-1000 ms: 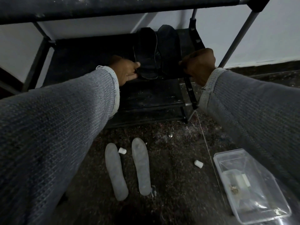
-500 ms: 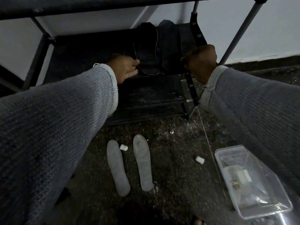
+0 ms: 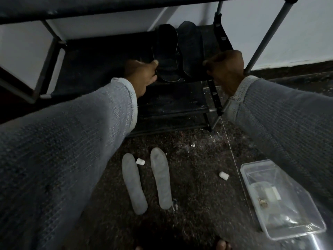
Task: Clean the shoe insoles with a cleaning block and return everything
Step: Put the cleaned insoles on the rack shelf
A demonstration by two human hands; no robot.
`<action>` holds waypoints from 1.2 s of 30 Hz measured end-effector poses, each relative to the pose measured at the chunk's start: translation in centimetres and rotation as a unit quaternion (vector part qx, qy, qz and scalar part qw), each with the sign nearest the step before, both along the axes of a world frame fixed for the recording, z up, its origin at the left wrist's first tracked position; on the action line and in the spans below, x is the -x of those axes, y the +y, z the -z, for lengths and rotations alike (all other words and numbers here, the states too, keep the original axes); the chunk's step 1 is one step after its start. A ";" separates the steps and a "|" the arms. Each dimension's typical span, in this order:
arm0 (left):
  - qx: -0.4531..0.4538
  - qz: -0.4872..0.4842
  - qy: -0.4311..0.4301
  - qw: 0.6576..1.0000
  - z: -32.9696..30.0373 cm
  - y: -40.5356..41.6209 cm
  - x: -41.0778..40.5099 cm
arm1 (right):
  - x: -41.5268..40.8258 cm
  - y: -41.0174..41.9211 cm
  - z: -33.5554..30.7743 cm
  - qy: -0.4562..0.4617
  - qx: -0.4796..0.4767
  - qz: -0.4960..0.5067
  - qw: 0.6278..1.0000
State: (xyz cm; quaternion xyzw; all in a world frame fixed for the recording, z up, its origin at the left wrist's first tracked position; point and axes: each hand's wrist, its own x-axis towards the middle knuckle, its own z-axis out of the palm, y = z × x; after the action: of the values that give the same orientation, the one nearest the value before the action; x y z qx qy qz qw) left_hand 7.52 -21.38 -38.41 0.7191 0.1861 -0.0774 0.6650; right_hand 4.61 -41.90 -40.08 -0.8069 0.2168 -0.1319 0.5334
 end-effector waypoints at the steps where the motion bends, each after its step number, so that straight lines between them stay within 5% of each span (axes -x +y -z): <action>1: -0.021 -0.020 -0.024 0.999 0.3 0.0 0.4 | 0.4 0.0 0.1 -0.012 -0.018 -0.007 1.000; 9: -0.001 -0.027 -0.100 0.995 0.4 1.5 4.4 | 5.0 0.7 0.0 -0.080 -0.028 0.010 0.996; 16: 0.081 -0.036 -0.049 0.995 1.6 5.2 10.5 | 10.0 3.6 2.2 -0.034 -0.028 0.002 0.999; 24: -0.026 -0.048 0.046 0.997 12.2 11.1 19.3 | 15.1 9.4 9.8 0.114 -0.030 -0.079 0.990; 36: -0.126 -0.043 0.196 0.972 27.8 17.3 26.4 | 22.1 15.3 27.4 0.369 -0.041 -0.119 0.921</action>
State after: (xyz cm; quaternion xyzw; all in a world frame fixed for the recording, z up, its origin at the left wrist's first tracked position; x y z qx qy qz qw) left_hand -18.85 -4.09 -66.18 0.7591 0.3521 -0.1638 0.5225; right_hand -17.52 -26.62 -67.46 -0.7959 0.3054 0.2487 0.4598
